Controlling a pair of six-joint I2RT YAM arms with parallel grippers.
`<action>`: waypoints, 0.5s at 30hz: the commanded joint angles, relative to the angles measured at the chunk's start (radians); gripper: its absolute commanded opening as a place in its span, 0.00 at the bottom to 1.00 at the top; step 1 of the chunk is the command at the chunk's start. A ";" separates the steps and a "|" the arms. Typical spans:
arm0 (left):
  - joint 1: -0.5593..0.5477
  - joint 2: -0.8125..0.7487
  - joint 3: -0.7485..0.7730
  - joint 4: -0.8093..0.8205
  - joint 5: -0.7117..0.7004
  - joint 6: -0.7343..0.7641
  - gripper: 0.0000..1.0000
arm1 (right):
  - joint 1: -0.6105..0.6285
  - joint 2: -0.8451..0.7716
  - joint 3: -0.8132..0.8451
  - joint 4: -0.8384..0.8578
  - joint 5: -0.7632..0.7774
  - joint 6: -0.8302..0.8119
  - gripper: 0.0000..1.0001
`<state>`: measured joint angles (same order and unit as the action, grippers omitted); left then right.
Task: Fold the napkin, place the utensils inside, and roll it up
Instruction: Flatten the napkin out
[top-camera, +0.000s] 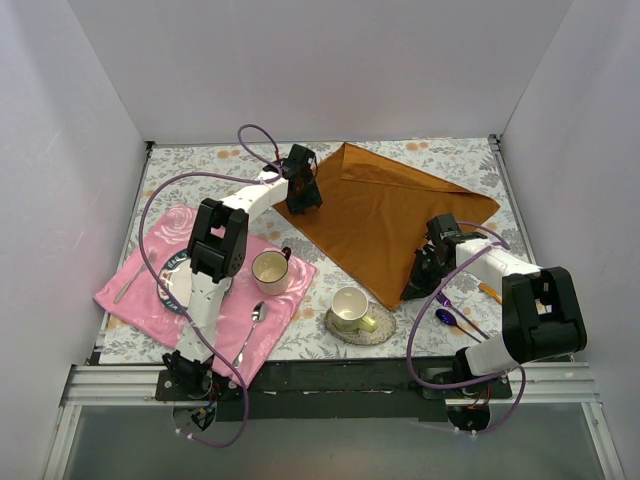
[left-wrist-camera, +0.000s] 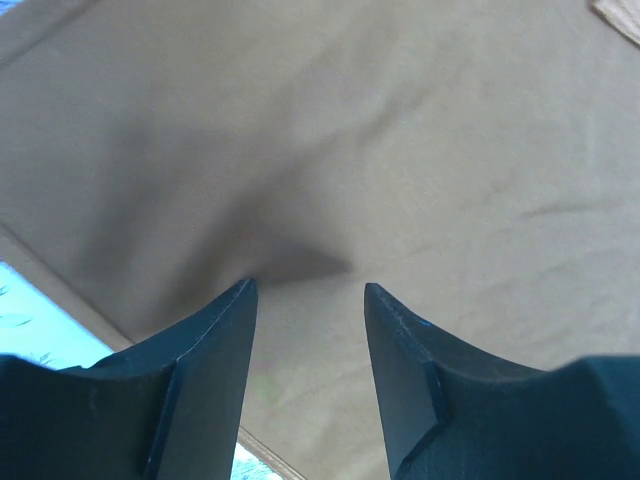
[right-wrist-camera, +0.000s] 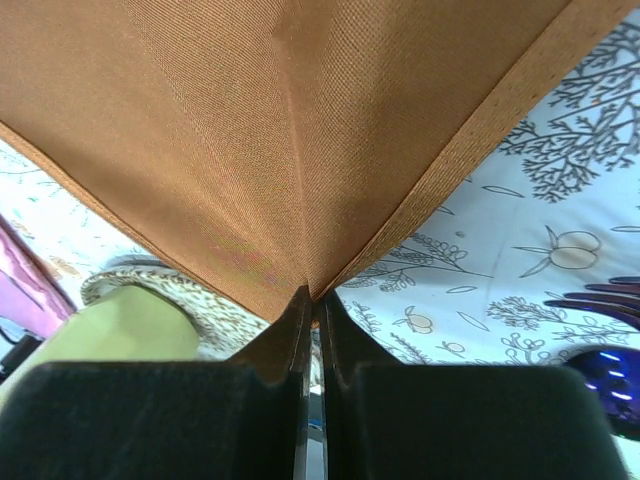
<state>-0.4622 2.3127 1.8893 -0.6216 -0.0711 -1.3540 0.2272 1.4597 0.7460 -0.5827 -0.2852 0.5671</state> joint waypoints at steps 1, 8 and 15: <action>0.013 -0.016 -0.025 -0.121 -0.078 -0.039 0.47 | -0.014 0.005 0.045 -0.057 0.059 -0.047 0.09; 0.014 -0.145 -0.208 -0.107 -0.098 -0.054 0.45 | -0.017 0.008 0.069 -0.118 0.093 -0.090 0.11; 0.014 -0.217 -0.188 -0.070 -0.015 0.038 0.54 | -0.019 -0.023 0.260 -0.160 0.136 -0.145 0.53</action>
<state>-0.4580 2.1784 1.6958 -0.6674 -0.1200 -1.3796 0.2134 1.4693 0.8417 -0.7261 -0.1913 0.4713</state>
